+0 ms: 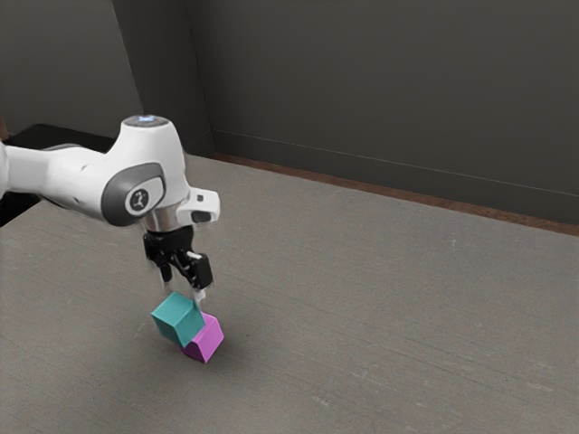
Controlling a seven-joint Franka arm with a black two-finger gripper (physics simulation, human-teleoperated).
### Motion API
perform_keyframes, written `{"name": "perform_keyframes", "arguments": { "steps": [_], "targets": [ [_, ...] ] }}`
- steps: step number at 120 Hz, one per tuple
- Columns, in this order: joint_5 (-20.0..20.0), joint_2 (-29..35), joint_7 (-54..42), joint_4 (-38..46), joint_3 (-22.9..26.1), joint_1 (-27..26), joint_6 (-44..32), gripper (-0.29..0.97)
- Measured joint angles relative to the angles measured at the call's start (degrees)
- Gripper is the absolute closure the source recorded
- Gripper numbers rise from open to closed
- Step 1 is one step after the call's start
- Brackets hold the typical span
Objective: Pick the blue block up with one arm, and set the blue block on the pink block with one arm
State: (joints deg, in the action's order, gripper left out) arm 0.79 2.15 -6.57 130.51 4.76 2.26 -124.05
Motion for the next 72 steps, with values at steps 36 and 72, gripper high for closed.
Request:
{"name": "perform_keyframes", "arguments": {
  "steps": [36, 72],
  "targets": [
    [0.1, 4.3, -0.8, -8.4, -0.2, 0.2, 2.5, 0.01],
    [1.0, 4.6, -1.3, -26.6, 1.3, 0.3, 11.1, 0.00]
  ]
}}
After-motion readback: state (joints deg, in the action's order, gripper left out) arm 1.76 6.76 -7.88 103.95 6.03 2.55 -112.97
